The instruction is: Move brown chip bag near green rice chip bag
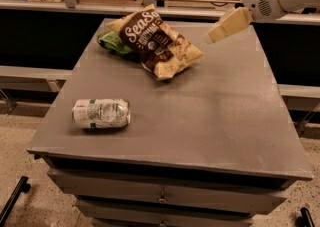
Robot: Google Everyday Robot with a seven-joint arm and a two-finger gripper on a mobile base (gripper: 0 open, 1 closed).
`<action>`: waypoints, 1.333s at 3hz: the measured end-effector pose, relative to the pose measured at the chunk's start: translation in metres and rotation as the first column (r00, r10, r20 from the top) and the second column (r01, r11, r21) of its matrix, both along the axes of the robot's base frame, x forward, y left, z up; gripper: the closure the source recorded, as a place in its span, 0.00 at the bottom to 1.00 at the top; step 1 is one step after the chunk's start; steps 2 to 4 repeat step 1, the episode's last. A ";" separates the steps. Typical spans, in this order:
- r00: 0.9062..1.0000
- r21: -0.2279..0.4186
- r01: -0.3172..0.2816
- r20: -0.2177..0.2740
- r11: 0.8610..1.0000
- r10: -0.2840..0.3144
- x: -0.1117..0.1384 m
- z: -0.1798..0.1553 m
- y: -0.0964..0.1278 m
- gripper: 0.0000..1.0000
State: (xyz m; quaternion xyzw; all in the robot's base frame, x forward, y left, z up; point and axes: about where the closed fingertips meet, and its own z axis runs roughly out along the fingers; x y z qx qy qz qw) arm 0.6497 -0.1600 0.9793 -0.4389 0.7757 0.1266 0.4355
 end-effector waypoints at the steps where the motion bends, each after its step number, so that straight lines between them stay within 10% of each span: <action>1: 1.000 0.000 0.000 0.000 1.000 0.000 0.000 0.000 0.000 0.00; 4: 1.000 0.000 0.000 0.000 1.000 0.000 0.000 0.000 0.000 0.00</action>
Offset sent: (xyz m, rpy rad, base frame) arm 0.0000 0.0000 0.0000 0.0000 0.0000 0.0000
